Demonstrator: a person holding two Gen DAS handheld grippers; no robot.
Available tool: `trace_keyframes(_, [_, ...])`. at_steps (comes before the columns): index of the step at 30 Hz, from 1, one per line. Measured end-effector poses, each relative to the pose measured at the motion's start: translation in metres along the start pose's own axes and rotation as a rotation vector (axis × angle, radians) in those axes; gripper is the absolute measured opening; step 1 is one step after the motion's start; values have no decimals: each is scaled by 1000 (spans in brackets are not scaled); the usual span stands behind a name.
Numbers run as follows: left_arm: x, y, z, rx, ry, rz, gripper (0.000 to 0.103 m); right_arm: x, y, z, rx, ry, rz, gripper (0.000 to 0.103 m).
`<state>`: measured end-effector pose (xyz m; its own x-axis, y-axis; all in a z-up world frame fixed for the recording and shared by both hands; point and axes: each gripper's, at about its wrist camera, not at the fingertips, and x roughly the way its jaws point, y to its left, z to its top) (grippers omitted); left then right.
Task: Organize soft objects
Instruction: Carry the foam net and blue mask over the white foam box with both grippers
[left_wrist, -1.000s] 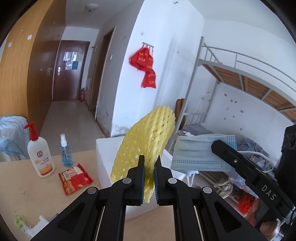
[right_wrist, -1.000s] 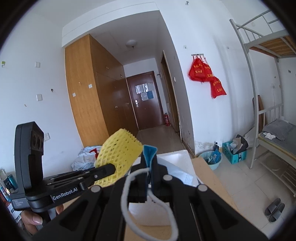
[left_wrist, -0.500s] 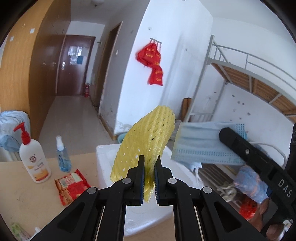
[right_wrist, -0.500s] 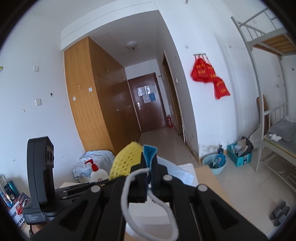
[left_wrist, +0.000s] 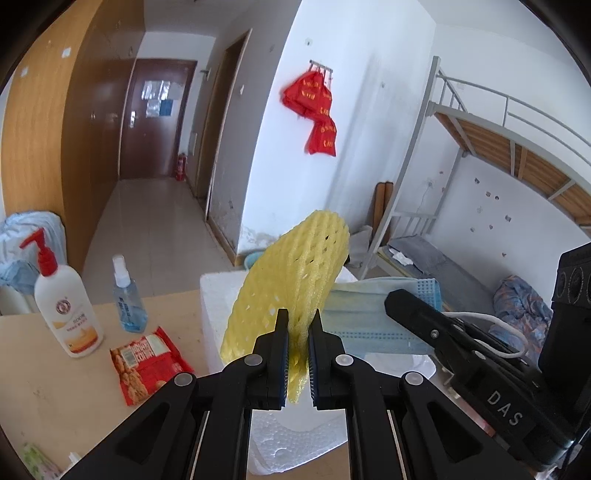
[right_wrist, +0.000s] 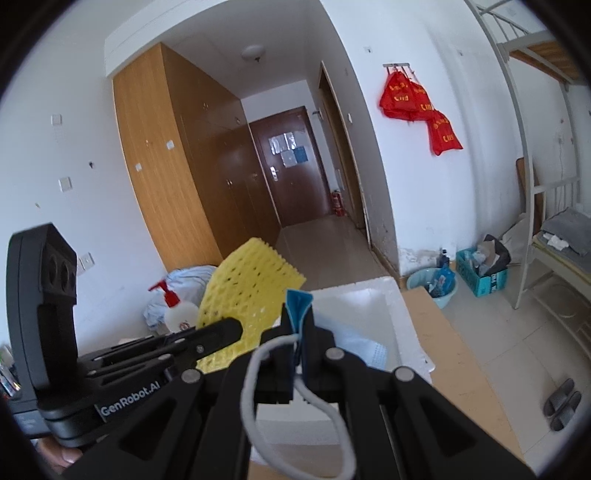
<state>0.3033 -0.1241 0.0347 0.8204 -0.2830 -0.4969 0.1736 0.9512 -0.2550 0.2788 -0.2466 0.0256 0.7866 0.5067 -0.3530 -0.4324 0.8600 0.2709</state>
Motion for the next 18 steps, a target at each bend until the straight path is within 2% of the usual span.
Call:
trace_keyframes(7, [8, 2, 0, -8, 29, 3, 9, 7, -6, 1, 6, 45, 16, 5])
trace_keyframes(9, [7, 3, 0, -8, 24, 5, 9, 9, -8, 3, 21, 49, 24, 11])
trace_keyframes(10, [8, 3, 0, -10, 26, 2, 9, 9, -8, 4, 25, 49, 19, 23])
trace_keyframes(11, [7, 3, 0, -9, 26, 1, 9, 9, -9, 5, 28, 48, 14, 42])
trace_keyframes(13, [8, 3, 0, -6, 23, 2, 9, 6, -10, 6, 40, 30, 19, 65])
trace_keyframes(14, [8, 4, 0, -8, 24, -1, 9, 2, -11, 7, 51, 10, 18, 68])
trace_keyframes(18, [9, 4, 0, -7, 29, -6, 9, -6, -9, 12, 50, -14, 22, 69])
